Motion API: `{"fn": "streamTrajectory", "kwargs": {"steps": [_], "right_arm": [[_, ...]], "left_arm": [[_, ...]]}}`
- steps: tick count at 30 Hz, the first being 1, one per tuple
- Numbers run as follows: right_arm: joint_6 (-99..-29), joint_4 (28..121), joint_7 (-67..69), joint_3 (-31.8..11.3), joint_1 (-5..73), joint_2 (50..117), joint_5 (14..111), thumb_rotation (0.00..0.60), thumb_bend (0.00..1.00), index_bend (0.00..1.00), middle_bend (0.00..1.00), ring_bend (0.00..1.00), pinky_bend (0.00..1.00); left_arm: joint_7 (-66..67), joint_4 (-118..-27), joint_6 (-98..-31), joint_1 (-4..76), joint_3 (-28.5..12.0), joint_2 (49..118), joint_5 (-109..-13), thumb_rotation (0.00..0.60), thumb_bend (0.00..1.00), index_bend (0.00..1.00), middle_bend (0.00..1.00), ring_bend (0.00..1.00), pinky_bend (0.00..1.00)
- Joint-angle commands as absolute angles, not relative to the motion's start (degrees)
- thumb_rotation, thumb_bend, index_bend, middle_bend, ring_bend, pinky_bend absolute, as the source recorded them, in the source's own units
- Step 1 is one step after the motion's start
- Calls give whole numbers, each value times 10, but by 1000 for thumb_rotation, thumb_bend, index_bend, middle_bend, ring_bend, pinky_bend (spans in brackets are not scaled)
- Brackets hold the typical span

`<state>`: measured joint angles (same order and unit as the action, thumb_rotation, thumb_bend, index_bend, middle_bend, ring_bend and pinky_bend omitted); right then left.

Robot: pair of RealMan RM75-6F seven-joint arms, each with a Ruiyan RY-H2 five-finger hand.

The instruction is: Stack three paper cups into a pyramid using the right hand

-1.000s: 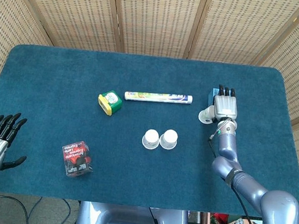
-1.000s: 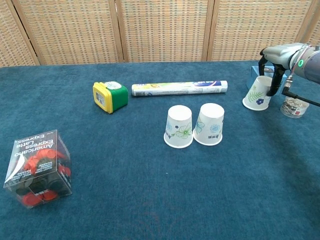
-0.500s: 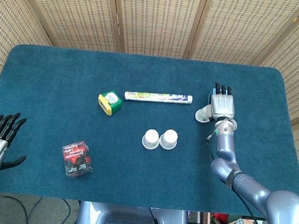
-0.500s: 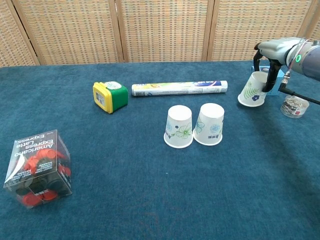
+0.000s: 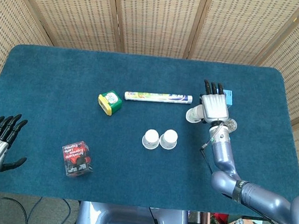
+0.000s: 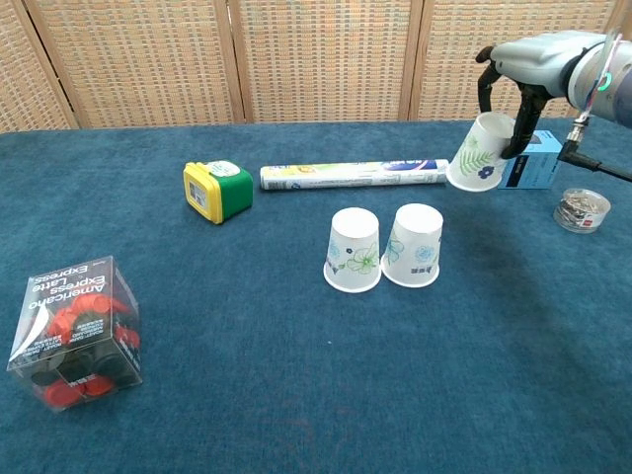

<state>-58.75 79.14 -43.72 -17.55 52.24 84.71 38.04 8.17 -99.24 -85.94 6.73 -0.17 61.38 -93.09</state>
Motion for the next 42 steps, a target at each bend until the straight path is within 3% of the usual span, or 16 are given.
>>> {"fn": "streamTrajectory", "kwargs": {"steps": [1,14,24,42], "right_arm": [[-638,896,-469,-176,514,800,389,600,150,534,17,0,0],[-690,1024,-562,-172,563,804,360,600,150,534,17,0,0],[-708,1015,-591,-157,594,853,338,600,150,540,17,0,0],[-733,1048,-610,-147,609,861,330,600,150,541,16,0,0]], "left_arm": [[81,-992,-861,67,-1,614,-933,600,180,0,0,0,0],[76,-990,-864,66,2,612,-940,600,180,0,0,0,0],[68,-986,-862,67,1,612,-939,600,180,0,0,0,0],[70,-988,-866,65,4,612,-945,600,181,0,0,0,0]]}}
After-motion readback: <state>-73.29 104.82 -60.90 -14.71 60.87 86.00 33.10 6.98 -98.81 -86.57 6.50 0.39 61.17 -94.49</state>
